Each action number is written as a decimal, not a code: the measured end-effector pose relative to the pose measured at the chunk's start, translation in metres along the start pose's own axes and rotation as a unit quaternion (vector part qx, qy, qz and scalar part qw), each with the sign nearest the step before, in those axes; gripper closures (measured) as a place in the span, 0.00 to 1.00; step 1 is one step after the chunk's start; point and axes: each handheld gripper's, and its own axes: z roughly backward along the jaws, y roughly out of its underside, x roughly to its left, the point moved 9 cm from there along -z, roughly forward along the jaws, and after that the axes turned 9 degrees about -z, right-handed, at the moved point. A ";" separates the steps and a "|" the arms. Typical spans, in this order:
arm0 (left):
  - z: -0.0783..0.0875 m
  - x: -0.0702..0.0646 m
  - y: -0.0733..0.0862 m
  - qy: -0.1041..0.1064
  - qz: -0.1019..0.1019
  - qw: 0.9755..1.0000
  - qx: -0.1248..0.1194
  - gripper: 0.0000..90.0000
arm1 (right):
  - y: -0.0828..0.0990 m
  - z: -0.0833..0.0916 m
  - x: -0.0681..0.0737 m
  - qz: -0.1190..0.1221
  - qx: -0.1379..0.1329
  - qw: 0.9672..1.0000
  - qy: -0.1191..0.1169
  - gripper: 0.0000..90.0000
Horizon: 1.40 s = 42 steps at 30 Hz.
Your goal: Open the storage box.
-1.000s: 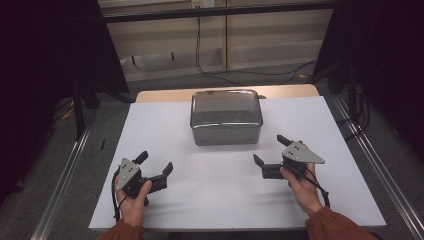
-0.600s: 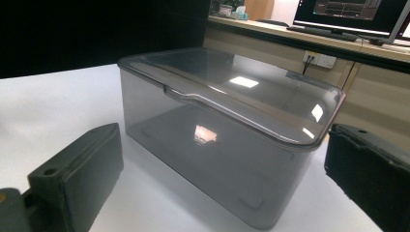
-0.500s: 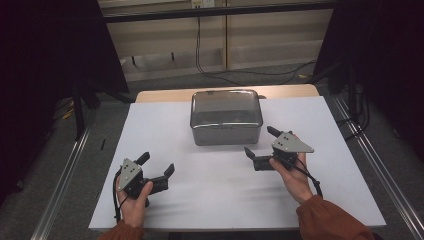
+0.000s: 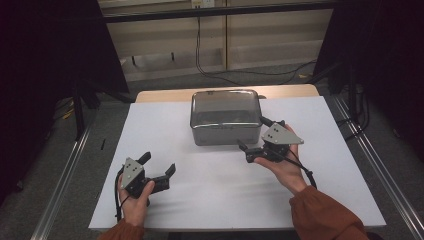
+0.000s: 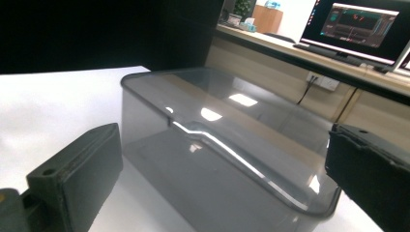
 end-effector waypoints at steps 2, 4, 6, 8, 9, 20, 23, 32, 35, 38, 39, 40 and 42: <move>0.000 0.000 0.000 0.000 -0.003 1.000 0.003 0.03 | -0.001 -0.004 0.002 0.009 0.003 1.000 -0.004 0.00; 0.000 -0.001 0.000 0.001 -0.001 1.000 0.001 0.03 | -0.001 -0.011 0.006 0.037 0.011 0.999 -0.001 0.00; 0.001 -0.002 -0.001 0.002 0.002 1.000 -0.003 0.03 | -0.001 -0.013 0.008 0.046 0.012 0.999 -0.003 0.00; 0.000 -0.002 -0.001 0.002 0.000 1.000 -0.001 0.03 | -0.001 -0.018 0.011 0.073 0.017 0.997 0.000 0.00; 0.000 -0.001 0.000 0.002 -0.004 1.000 0.001 0.03 | 0.000 -0.020 0.012 0.083 0.020 0.996 0.001 0.02; 0.000 -0.001 0.001 0.003 -0.004 1.000 0.006 0.03 | 0.000 -0.034 0.020 0.210 0.032 0.977 0.020 0.14; 0.000 -0.001 0.001 0.003 -0.005 1.000 0.006 0.03 | 0.006 -0.037 0.023 0.230 0.044 0.972 0.019 0.17; -0.002 -0.001 0.003 0.005 -0.005 1.000 0.013 0.03 | 0.013 -0.044 0.026 0.341 0.065 0.937 0.037 0.34; -0.002 -0.001 0.003 0.005 -0.005 1.000 0.013 0.03 | 0.013 -0.047 0.026 0.379 0.065 0.922 0.048 0.39; -0.002 -0.001 0.003 0.004 -0.003 1.000 0.012 0.03 | 0.016 -0.049 0.027 0.402 0.071 0.911 0.055 0.43; -0.002 -0.001 0.003 0.003 -0.001 1.000 0.012 0.03 | 0.018 -0.049 0.027 0.408 0.074 0.908 0.057 0.45; -0.002 -0.001 0.003 0.003 -0.002 1.000 0.012 0.03 | 0.018 -0.049 0.027 0.408 0.074 0.908 0.057 0.45; -0.002 -0.001 0.003 0.004 -0.003 1.000 0.013 0.03 | 0.021 -0.050 0.029 0.418 0.082 0.903 0.056 0.49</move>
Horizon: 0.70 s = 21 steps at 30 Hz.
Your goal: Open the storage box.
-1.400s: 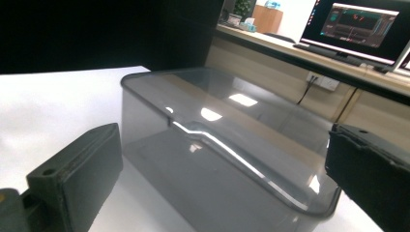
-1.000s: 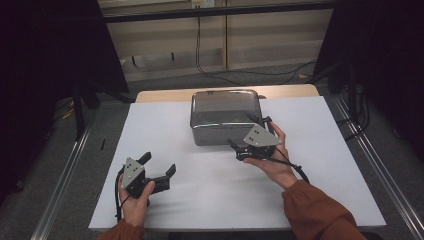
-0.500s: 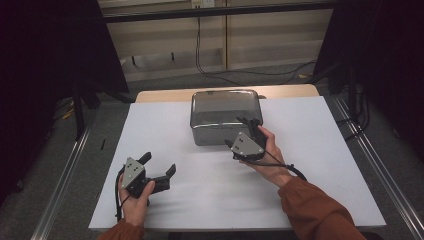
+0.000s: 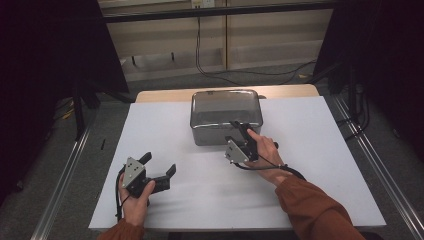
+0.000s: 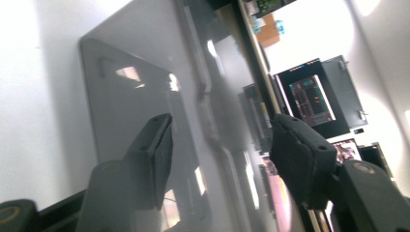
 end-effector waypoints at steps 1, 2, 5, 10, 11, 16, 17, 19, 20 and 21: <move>0.000 0.000 0.000 0.001 0.000 1.000 0.000 0.03 | 0.000 0.000 0.000 0.009 0.002 1.000 0.004 0.52; 0.000 0.000 0.000 0.000 0.001 1.000 0.000 0.03 | 0.000 -0.001 0.000 0.015 0.003 1.000 0.006 0.54; 0.001 0.001 0.000 -0.002 0.000 1.000 -0.001 0.03 | 0.002 -0.002 0.001 0.030 0.007 1.000 0.006 0.68; 0.001 0.001 0.000 -0.002 0.000 1.000 -0.001 0.03 | 0.004 -0.004 0.002 0.058 0.011 0.998 0.011 0.73; 0.001 0.001 0.000 -0.001 -0.001 1.000 0.000 0.03 | 0.005 -0.005 0.002 0.066 0.011 0.998 0.015 0.75; 0.001 0.000 -0.001 0.000 0.005 1.000 -0.005 0.03 | 0.002 -0.008 0.003 0.083 0.004 0.996 0.024 0.83; 0.002 0.000 -0.001 0.000 0.005 1.000 -0.004 0.03 | 0.002 -0.008 0.003 0.083 0.004 0.996 0.024 0.83; 0.002 0.001 -0.001 -0.002 0.002 1.000 -0.003 0.03 | 0.001 -0.007 0.003 0.088 0.003 0.996 0.029 0.85; 0.002 0.001 -0.001 -0.002 0.001 1.000 -0.002 0.03 | 0.001 -0.007 0.003 0.089 0.003 0.996 0.029 0.85; 0.002 0.001 -0.001 -0.002 0.000 1.000 -0.001 0.03 | 0.001 -0.007 0.003 0.089 0.003 0.996 0.029 0.85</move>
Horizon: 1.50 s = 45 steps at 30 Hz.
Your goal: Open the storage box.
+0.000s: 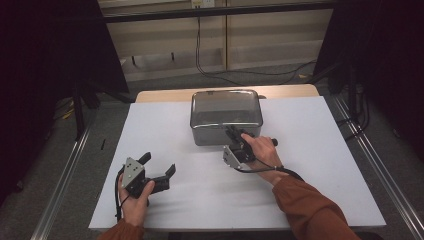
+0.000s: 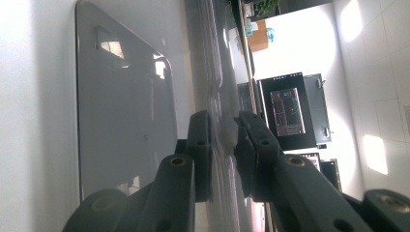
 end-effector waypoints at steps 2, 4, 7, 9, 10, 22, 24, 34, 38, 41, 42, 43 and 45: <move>0.000 -0.001 0.000 0.000 0.000 1.000 -0.002 0.03 | 0.000 0.000 0.000 0.000 0.000 1.000 0.001 0.85; 0.000 0.000 -0.001 -0.001 -0.001 1.000 -0.003 0.03 | 0.000 0.000 -0.001 -0.003 0.000 1.000 0.002 0.85; -0.001 0.000 0.000 -0.001 -0.001 1.000 0.000 0.03 | 0.000 0.000 -0.001 -0.005 -0.002 1.000 0.000 0.85; -0.001 0.000 0.001 -0.001 0.001 1.000 0.002 0.03 | 0.000 0.000 -0.002 -0.007 -0.002 1.000 0.000 0.85; -0.002 0.000 0.001 -0.002 0.001 1.000 0.002 0.03 | 0.000 0.000 -0.002 -0.010 -0.002 1.000 0.000 0.85; -0.006 0.001 -0.001 -0.005 0.017 1.000 0.002 0.04 | -0.001 0.001 -0.005 -0.014 -0.007 1.000 0.001 0.86; -0.006 0.002 -0.004 -0.006 0.015 1.000 -0.005 0.05 | -0.001 0.001 -0.005 -0.014 -0.007 1.000 0.001 0.86; -0.010 -0.001 -0.011 0.004 0.006 1.000 -0.013 0.04 | -0.002 0.001 -0.013 -0.019 -0.012 1.000 0.007 0.86; -0.015 0.001 -0.019 0.000 0.007 1.000 -0.030 0.03 | -0.004 0.001 -0.013 -0.023 -0.013 1.000 0.009 0.86; -0.020 0.001 -0.021 -0.004 0.005 1.000 -0.026 0.03 | -0.004 0.001 -0.014 -0.023 -0.015 1.000 0.010 0.86; -0.021 0.001 -0.022 0.002 0.007 1.000 -0.028 0.03 | -0.004 0.001 -0.015 -0.024 -0.015 1.000 0.010 0.86; -0.022 0.000 -0.023 0.005 0.004 1.000 -0.029 0.03 | -0.004 0.001 -0.015 -0.024 -0.016 1.000 0.009 0.87; -0.024 -0.002 -0.025 0.014 0.000 0.999 -0.034 0.03 | -0.004 0.001 -0.016 -0.023 -0.016 1.000 0.009 0.87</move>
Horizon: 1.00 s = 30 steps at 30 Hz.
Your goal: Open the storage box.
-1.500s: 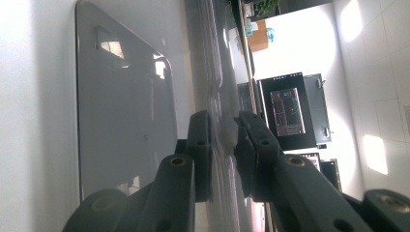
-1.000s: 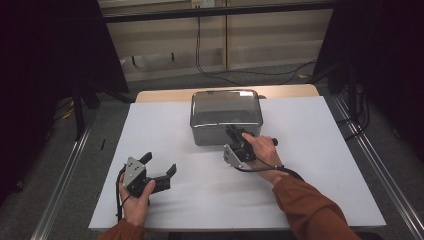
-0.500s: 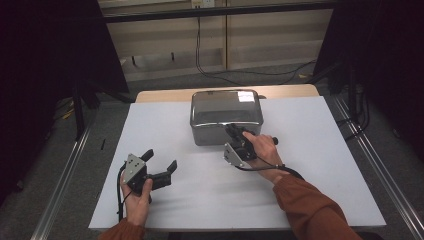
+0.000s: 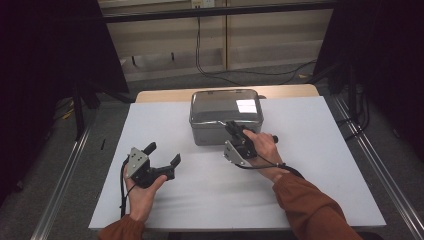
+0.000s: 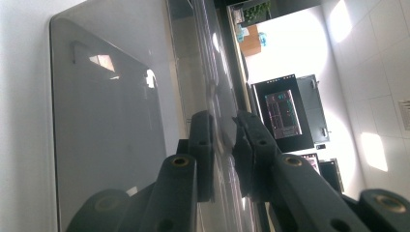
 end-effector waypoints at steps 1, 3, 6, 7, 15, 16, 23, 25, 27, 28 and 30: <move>-0.001 -0.001 0.000 0.005 -0.003 1.000 0.000 0.02 | -0.001 0.000 -0.001 -0.004 -0.001 1.000 0.000 0.87; -0.005 -0.003 -0.001 0.013 -0.005 1.000 0.002 0.02 | -0.001 0.000 -0.002 -0.005 0.000 1.000 0.001 0.87; -0.007 -0.003 -0.002 0.024 -0.006 1.000 0.007 0.04 | -0.002 0.001 -0.007 -0.007 -0.004 1.000 0.005 0.87; -0.007 -0.002 -0.003 0.024 -0.006 1.000 0.005 0.04 | -0.003 0.001 -0.008 -0.009 -0.005 1.000 0.006 0.87; -0.017 0.000 -0.009 0.028 -0.016 0.999 0.001 0.03 | -0.005 0.001 -0.014 -0.012 -0.007 1.000 0.008 0.88; -0.019 0.000 -0.010 0.028 -0.017 0.999 0.001 0.03 | -0.006 0.001 -0.015 -0.010 -0.009 1.000 0.008 0.88; -0.035 -0.003 -0.014 0.039 -0.031 0.999 0.000 0.03 | -0.007 0.001 -0.020 -0.019 -0.011 1.000 0.011 0.88; -0.041 -0.002 -0.017 0.037 -0.037 0.999 -0.004 0.04 | -0.007 0.001 -0.021 -0.021 -0.012 1.000 0.013 0.88; -0.046 -0.001 -0.020 0.035 -0.032 0.999 -0.005 0.04 | -0.008 0.001 -0.024 -0.023 -0.013 1.000 0.016 0.88; -0.048 0.000 -0.021 0.033 -0.034 0.999 -0.004 0.04 | -0.008 0.001 -0.024 -0.023 -0.013 1.000 0.016 0.88; -0.054 0.004 -0.024 0.027 -0.044 0.999 0.002 0.04 | -0.009 0.000 -0.026 -0.023 -0.014 1.000 0.016 0.88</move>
